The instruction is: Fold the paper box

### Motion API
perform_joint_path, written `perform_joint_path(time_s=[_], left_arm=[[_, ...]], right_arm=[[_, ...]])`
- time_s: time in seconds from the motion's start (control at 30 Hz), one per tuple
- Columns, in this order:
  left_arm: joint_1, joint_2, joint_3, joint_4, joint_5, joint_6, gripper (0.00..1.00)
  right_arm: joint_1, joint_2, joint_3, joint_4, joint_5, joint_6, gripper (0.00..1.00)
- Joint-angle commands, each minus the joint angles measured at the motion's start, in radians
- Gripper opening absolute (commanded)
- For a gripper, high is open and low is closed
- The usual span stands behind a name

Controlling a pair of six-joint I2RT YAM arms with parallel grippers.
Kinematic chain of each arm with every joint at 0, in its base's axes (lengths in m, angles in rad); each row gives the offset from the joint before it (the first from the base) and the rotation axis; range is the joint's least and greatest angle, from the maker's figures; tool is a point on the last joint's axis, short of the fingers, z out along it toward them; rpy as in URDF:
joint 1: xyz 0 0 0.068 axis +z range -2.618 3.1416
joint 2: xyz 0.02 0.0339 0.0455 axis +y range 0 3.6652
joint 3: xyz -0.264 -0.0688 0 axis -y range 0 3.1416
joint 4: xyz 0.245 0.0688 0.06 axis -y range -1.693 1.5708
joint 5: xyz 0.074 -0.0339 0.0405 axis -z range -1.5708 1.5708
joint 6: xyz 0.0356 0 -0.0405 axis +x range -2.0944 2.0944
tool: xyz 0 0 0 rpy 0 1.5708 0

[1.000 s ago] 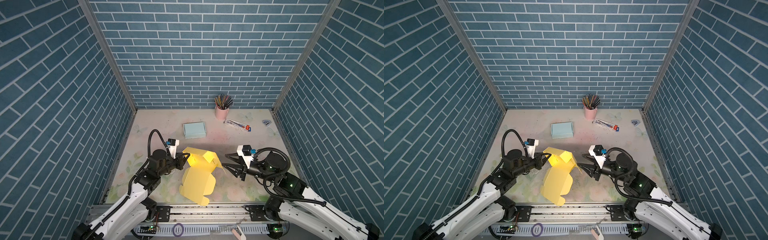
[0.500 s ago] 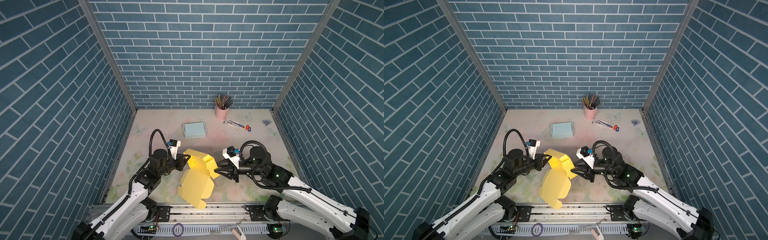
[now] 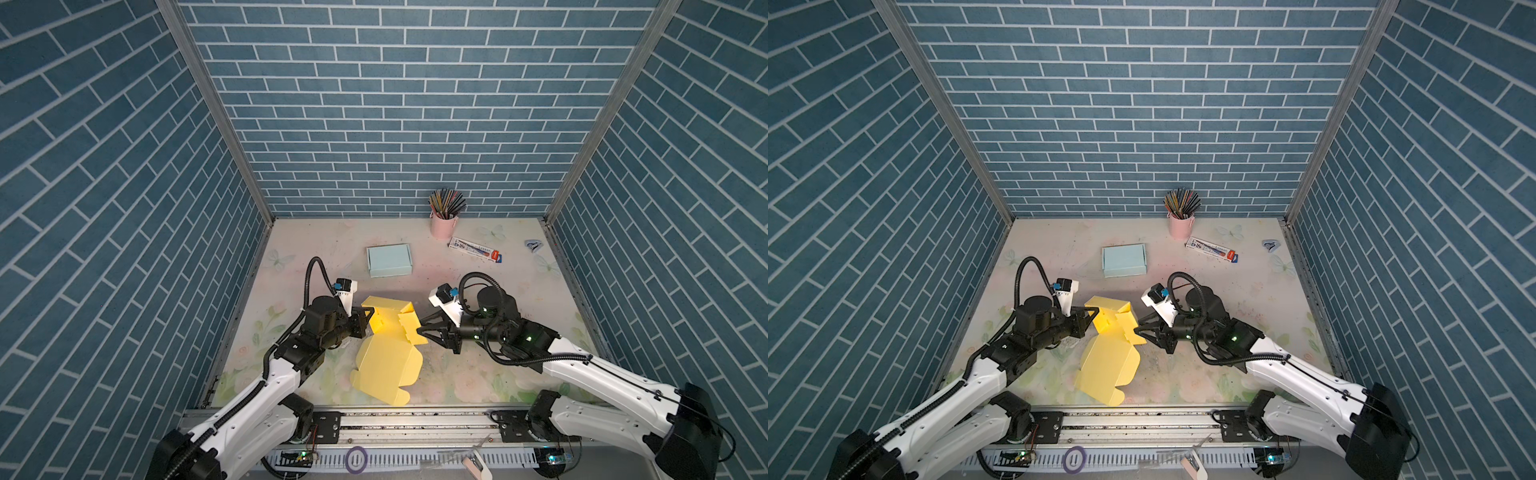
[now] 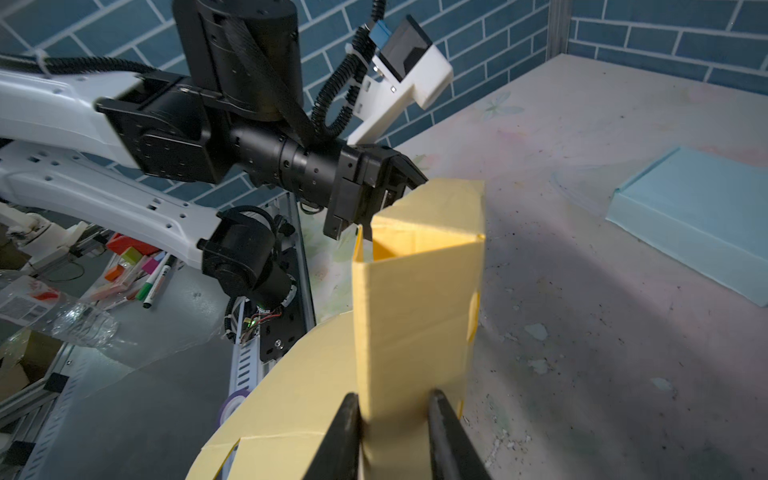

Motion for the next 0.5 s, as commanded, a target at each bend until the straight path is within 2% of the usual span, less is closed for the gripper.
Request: perform_joint_path(time_s=[0.0, 0.33, 0.47], left_arm=[[-0.008, 0.024, 0.004, 0.010, -0.032, 0.019, 0.02], [-0.009, 0.070, -0.006, 0.041, -0.064, 0.013, 0.02], [-0.027, 0.066, -0.008, 0.035, -0.124, -0.001, 0.02]], right_arm=[[0.040, 0.049, 0.039, 0.061, 0.080, 0.032, 0.31], [0.079, 0.198, 0.081, 0.066, 0.270, 0.078, 0.32], [0.106, 0.251, 0.110, 0.047, 0.377, 0.107, 0.31]])
